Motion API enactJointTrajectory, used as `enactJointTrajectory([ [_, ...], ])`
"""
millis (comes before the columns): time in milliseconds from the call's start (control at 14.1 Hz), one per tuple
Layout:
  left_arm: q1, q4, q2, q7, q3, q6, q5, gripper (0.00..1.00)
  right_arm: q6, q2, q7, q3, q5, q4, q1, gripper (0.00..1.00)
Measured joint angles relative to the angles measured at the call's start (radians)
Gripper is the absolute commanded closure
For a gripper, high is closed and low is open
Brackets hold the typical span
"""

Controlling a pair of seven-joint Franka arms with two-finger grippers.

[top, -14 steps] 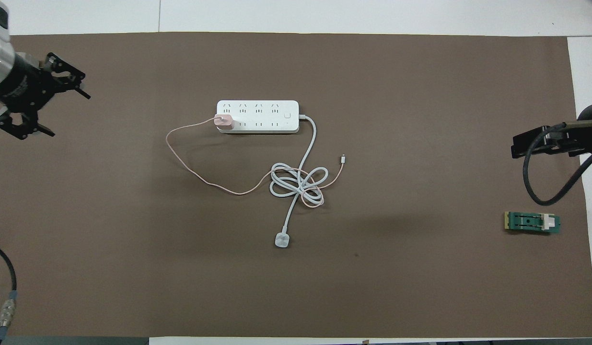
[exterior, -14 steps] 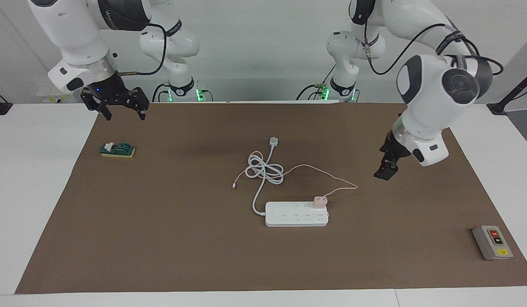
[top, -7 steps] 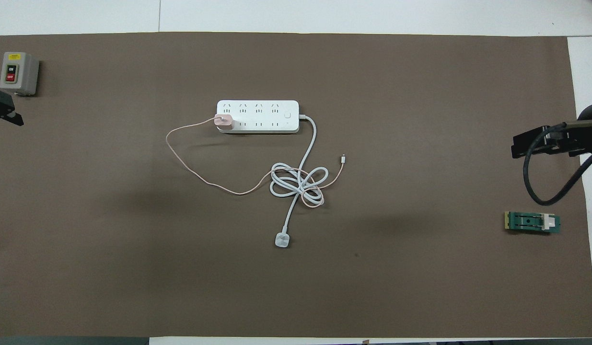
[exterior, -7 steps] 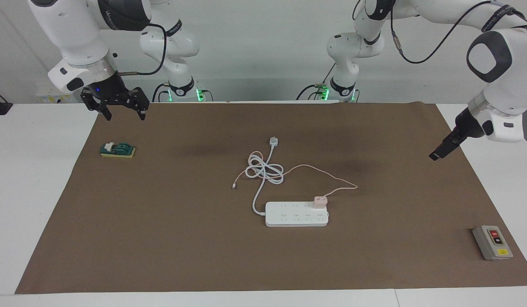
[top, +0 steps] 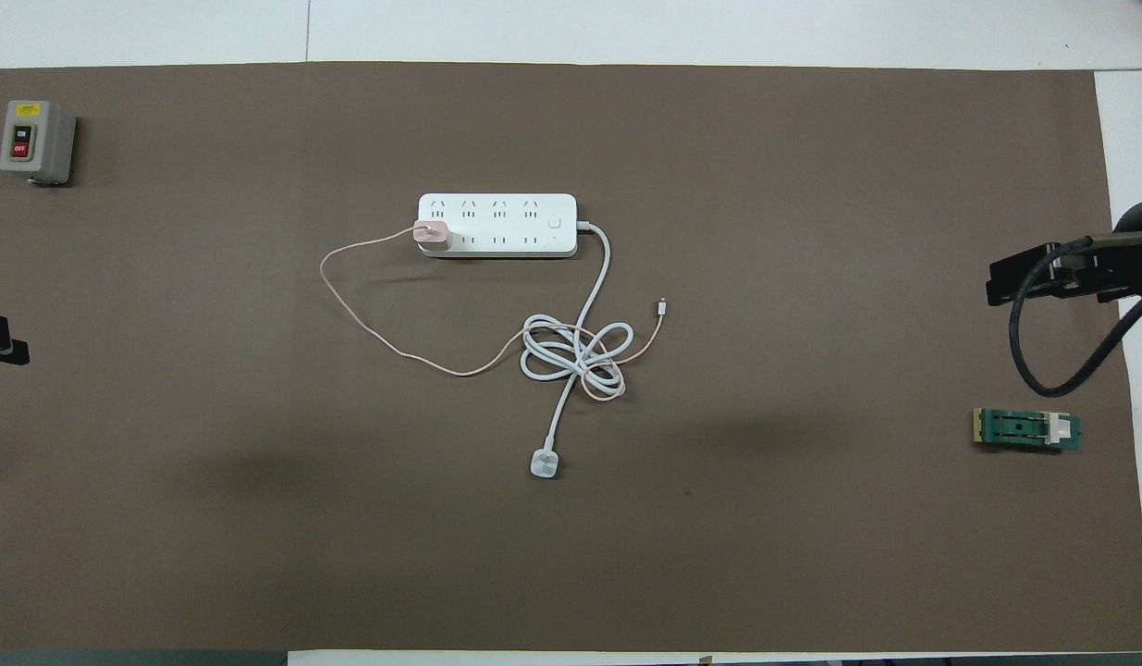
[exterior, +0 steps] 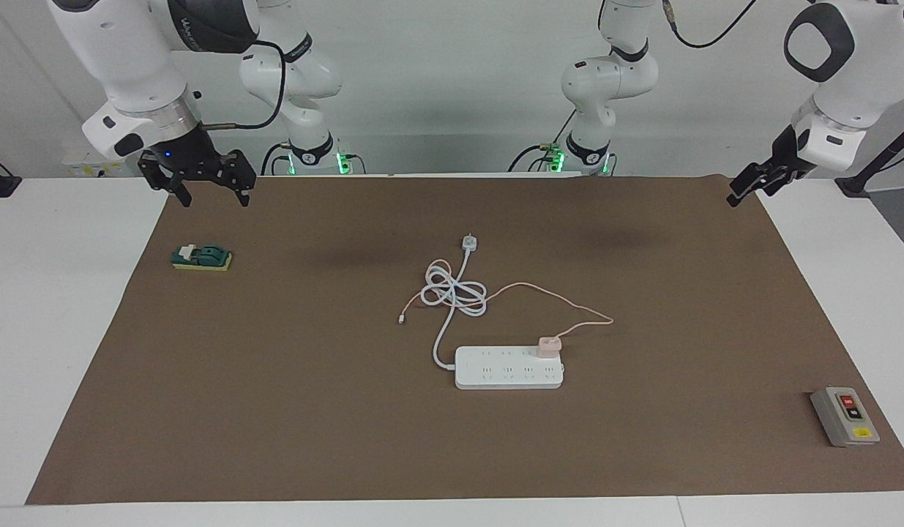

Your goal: Plug charger into power strip

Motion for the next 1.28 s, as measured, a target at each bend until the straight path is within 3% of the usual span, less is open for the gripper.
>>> enactJointTrajectory([
  [213, 0.023, -0.019, 0.032, 0.019, 0.000, 0.050, 0.002, 0.00, 0.000, 0.000, 0.000, 0.000, 0.000, 0.000, 0.000, 0.00],
  [496, 0.029, 0.014, 0.090, 0.023, -0.004, 0.072, 0.022, 0.00, 0.000, 0.000, -0.007, 0.000, 0.000, 0.000, 0.000, 0.00],
  [993, 0.029, 0.040, 0.070, 0.022, -0.020, 0.062, 0.009, 0.00, 0.000, 0.000, -0.011, 0.000, 0.000, 0.000, -0.001, 0.00],
  [1277, 0.026, 0.124, 0.057, 0.020, -0.027, -0.007, 0.008, 0.00, 0.000, 0.000, -0.012, 0.000, 0.000, 0.000, -0.001, 0.00],
])
